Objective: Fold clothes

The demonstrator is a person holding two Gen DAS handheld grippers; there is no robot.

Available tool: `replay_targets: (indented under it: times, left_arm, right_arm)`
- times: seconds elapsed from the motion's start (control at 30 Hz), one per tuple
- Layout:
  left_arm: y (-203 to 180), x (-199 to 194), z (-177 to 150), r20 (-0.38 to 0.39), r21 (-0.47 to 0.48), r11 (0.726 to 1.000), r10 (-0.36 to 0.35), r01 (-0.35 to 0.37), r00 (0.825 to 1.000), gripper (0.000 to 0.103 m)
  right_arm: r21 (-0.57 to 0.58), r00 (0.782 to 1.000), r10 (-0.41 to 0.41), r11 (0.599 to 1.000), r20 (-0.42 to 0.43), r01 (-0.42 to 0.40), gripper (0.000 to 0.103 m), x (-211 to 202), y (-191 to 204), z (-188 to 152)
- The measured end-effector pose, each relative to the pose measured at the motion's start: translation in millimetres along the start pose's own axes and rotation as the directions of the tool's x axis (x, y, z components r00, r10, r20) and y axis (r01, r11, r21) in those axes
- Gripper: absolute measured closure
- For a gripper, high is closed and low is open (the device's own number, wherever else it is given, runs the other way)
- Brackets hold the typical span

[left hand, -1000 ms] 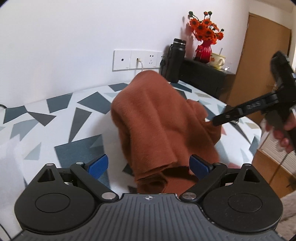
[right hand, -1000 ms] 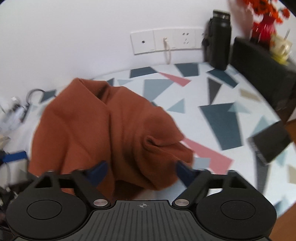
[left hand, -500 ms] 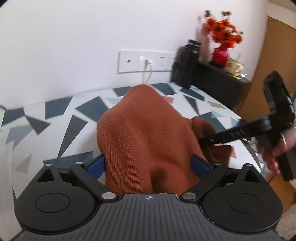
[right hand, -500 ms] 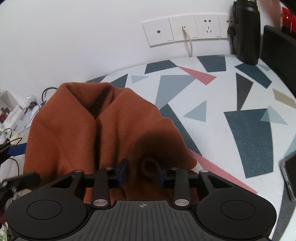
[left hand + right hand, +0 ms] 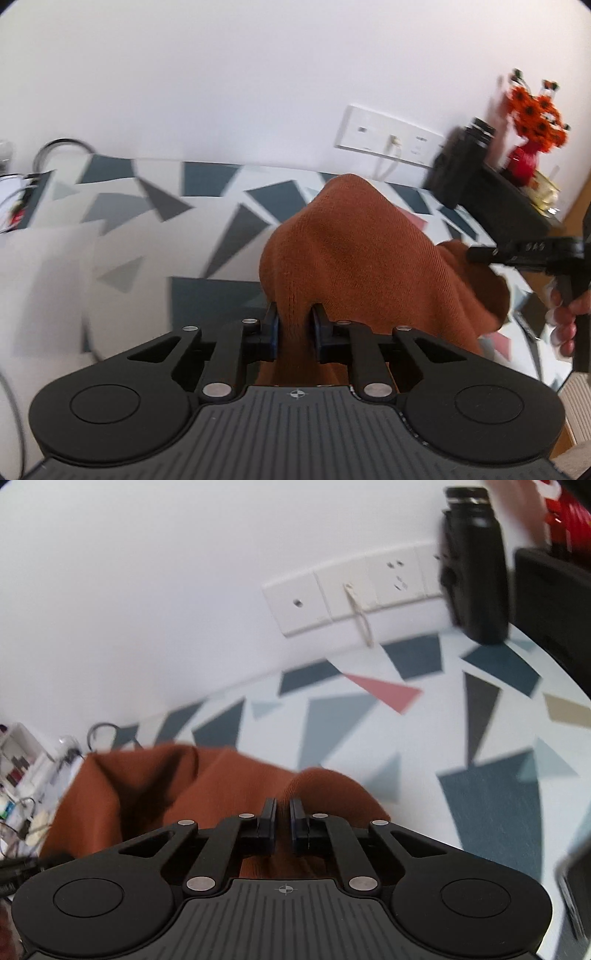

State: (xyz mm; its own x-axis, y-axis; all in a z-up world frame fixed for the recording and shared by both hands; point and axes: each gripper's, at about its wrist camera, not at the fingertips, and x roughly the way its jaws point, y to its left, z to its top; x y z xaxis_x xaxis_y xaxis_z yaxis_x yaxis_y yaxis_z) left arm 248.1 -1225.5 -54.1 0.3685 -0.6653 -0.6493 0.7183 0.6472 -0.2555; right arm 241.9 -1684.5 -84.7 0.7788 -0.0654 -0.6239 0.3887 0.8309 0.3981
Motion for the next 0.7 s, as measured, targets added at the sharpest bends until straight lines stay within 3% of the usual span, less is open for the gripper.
replay_targets:
  times: [0.1,0.17,0.2,0.3,0.4,0.5,0.6,0.7]
  left_arm:
    - [18,-2,-12,-0.016,-0.063,0.997,0.038,-0.039,0.999,0.084]
    - [27,0,-18,-0.049,-0.084,0.992,0.09,-0.093,0.995,0.079]
    - [31,0,-20,-0.064,-0.09,0.988,0.121,-0.126,0.991,0.074]
    - [40,-13,-20,-0.043,-0.11,0.981,0.155,-0.159,0.987,0.048]
    - [35,-32,-11,0.009,-0.072,0.988,0.135,-0.134,0.991,0.041]
    - [15,-42,-3,0.036,0.031,0.997,0.069,-0.07,0.997,0.032]
    - [-12,-32,-2,-0.016,0.138,0.99,-0.037,0.038,0.999,0.02]
    - [-38,-14,-14,-0.093,0.237,0.967,-0.079,0.099,0.993,0.018]
  right_arm:
    - [-0.021,1.0,0.009,1.0,0.012,-0.009,0.096,11,12,10]
    - [-0.021,1.0,-0.012,1.0,0.001,0.012,0.088,21,17,13]
    - [-0.025,1.0,-0.025,0.999,-0.009,0.025,0.077,24,20,14]
    - [-0.068,0.999,-0.043,0.997,-0.011,0.043,0.07,21,28,11]
    - [-0.104,0.999,-0.045,0.994,-0.025,0.043,0.058,14,29,5]
    - [-0.142,0.997,-0.059,0.989,-0.053,0.051,0.053,8,29,-4]
    - [-0.199,0.993,-0.084,0.978,-0.082,0.067,0.048,6,31,-18]
    - [-0.254,0.989,-0.093,0.965,-0.114,0.062,0.042,6,36,-34]
